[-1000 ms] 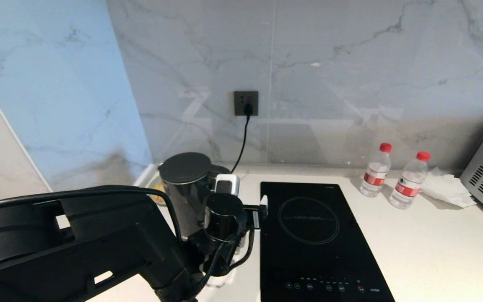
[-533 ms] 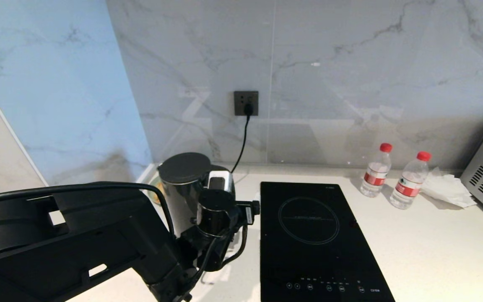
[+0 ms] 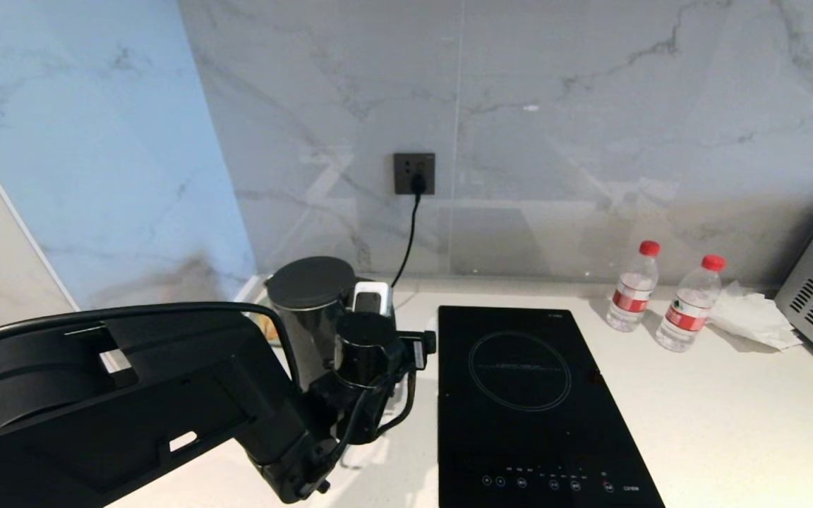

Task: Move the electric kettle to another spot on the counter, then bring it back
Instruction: Pick up the kettle

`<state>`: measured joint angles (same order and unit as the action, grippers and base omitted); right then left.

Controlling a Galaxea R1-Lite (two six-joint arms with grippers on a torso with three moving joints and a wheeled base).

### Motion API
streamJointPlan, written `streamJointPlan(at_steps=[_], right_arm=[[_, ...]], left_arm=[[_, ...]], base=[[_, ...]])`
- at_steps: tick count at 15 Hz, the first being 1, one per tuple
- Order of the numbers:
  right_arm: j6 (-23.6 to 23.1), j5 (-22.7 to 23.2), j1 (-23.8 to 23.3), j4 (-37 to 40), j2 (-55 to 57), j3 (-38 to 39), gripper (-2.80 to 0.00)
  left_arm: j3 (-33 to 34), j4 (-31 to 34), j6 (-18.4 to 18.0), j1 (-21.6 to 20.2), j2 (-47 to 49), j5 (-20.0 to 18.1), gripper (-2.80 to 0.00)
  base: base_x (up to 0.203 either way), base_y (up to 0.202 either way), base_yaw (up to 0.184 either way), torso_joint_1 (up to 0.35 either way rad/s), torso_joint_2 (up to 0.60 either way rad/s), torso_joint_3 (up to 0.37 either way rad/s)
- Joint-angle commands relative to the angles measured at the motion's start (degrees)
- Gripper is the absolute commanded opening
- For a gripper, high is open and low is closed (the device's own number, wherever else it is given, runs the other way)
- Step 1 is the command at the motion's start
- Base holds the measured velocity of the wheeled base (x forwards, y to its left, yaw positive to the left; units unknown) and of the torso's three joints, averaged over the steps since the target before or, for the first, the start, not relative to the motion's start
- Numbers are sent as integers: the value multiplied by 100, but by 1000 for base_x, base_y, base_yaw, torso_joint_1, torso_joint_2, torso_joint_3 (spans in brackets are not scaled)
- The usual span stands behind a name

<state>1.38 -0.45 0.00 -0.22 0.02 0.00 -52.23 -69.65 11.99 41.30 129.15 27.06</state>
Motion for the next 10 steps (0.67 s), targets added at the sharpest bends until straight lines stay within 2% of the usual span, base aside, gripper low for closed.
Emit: streamJointPlan(at_steps=[1, 10], right_arm=[[3, 1, 0, -4, -11, 0, -280], [3, 1, 0, -4, -11, 0, -280]], left_arm=[[-186, -31, -17, -21, 128, 18, 0], [-671, 13, -220, -113, 268, 12, 0]], base=[[0, 0, 0, 0, 0, 0], [0, 0, 0, 0, 0, 0]])
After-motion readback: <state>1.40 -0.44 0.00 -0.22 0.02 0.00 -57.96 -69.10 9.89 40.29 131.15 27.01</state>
